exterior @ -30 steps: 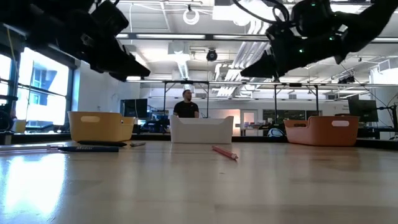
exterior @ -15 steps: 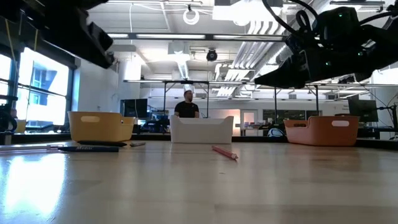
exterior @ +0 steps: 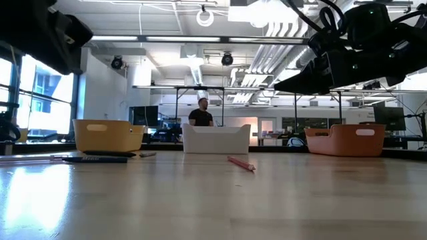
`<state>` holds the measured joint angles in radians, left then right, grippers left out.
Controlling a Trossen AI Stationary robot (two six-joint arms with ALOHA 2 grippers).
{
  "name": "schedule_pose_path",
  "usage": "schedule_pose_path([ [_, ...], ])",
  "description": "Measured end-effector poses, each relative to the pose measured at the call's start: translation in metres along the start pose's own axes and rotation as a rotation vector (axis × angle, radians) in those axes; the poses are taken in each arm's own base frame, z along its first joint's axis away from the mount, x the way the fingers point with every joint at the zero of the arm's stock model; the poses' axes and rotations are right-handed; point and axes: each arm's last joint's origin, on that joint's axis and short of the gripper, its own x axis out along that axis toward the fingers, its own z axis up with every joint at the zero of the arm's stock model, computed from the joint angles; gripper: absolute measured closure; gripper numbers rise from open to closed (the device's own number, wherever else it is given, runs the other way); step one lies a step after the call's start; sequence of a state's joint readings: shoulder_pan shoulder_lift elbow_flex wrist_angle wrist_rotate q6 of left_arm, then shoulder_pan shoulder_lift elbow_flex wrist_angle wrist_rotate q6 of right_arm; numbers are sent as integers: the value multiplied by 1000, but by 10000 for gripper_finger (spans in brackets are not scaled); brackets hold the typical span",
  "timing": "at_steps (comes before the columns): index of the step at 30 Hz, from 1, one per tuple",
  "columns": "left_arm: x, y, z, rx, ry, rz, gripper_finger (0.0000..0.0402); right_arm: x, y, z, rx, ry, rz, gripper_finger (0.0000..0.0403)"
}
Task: Sort crayons/erasers/pens/pencils in bins
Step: Put the blue crayon into the yellow bin
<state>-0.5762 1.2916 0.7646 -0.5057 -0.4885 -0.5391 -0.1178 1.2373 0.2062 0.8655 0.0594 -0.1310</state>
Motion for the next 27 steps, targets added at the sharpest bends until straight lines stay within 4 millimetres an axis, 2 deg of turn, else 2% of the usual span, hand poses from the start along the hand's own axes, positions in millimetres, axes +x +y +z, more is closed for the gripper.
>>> schedule_pose_path([
  [6, 0, -21, 7, 4, 111, 24, 401, 0, 5, 0, 35, 7, 20, 403],
  [8, 2, -27, 4, -6, 159, 42, 398, 0, 7, 0, 39, 7, 26, 403],
  [13, 4, -34, -4, -73, 292, 83, 363, -1, 10, 0, 33, 13, 2, 403],
  [18, 10, -27, -4, -168, 331, 135, 309, -1, 10, 0, 31, 13, -12, 403],
  [23, 21, -11, 6, -104, 341, 148, 262, -1, 10, 0, 8, 14, -14, 403],
  [27, 35, 7, 18, -29, 312, 127, 241, -1, 10, 0, 7, 16, -13, 403],
])
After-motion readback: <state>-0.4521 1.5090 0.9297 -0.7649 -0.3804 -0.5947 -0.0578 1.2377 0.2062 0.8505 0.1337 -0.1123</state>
